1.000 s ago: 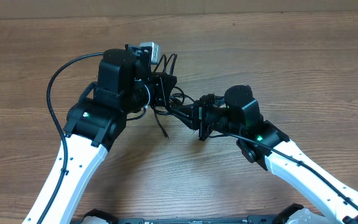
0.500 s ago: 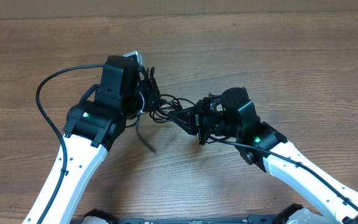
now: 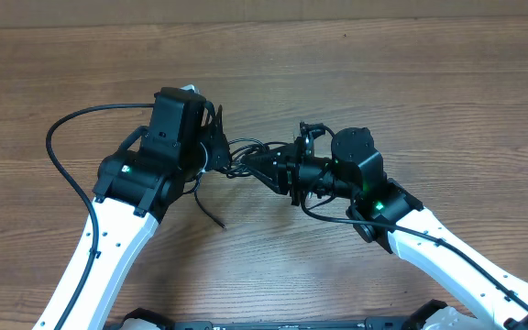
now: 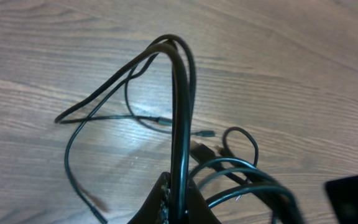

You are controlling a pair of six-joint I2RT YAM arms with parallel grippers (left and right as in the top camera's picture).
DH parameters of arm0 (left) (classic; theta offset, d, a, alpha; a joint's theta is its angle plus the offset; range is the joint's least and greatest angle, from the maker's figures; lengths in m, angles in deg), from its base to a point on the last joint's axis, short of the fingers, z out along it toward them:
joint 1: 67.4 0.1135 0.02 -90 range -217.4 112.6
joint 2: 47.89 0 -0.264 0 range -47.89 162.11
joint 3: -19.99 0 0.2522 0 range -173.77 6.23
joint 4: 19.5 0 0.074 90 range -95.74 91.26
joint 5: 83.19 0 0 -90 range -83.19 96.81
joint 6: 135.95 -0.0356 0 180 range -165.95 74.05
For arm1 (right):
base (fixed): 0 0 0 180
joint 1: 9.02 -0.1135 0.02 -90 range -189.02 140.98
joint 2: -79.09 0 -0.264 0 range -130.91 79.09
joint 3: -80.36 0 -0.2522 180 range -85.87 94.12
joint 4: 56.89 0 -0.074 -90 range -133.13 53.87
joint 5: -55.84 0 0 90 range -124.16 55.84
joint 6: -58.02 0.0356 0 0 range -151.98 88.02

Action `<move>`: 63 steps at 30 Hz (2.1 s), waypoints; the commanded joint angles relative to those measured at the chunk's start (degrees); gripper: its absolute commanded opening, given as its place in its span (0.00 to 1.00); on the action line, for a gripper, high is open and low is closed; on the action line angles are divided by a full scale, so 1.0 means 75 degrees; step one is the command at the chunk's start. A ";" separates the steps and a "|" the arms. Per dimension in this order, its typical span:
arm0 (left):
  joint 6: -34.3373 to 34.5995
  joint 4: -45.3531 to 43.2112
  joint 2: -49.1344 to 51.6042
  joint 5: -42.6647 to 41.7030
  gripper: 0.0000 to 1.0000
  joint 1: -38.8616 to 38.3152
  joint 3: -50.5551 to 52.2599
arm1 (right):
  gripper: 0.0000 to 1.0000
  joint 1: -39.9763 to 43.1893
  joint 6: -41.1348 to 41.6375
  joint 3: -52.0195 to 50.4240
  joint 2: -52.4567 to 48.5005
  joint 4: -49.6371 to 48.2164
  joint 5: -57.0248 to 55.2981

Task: Untangle cables

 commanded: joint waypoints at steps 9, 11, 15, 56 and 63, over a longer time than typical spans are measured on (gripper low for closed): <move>0.0216 0.0149 0.0216 -0.0201 0.04 -0.0052 -0.0099 | 0.04 -0.0029 -0.0198 0.0122 0.0073 -0.0717 0.0353; 0.0213 0.0146 0.0216 -0.0201 0.04 -0.0052 -0.0099 | 0.04 -0.0029 -0.0198 0.0122 0.0076 -0.0717 0.0423; 0.0224 0.0146 0.0216 -0.0198 0.04 -0.0041 -0.0099 | 0.04 -0.0029 -0.0734 0.0122 0.0073 -0.0965 0.0670; -0.1026 -0.0845 0.0612 -0.3267 0.04 0.0653 -0.0099 | 0.04 -0.0178 -0.6105 0.0119 0.0073 -0.3098 0.2949; -0.2221 -0.0801 0.0612 -0.3500 0.04 0.0647 -0.0099 | 0.04 -0.0178 -0.5881 0.0122 0.0073 -0.3086 0.2582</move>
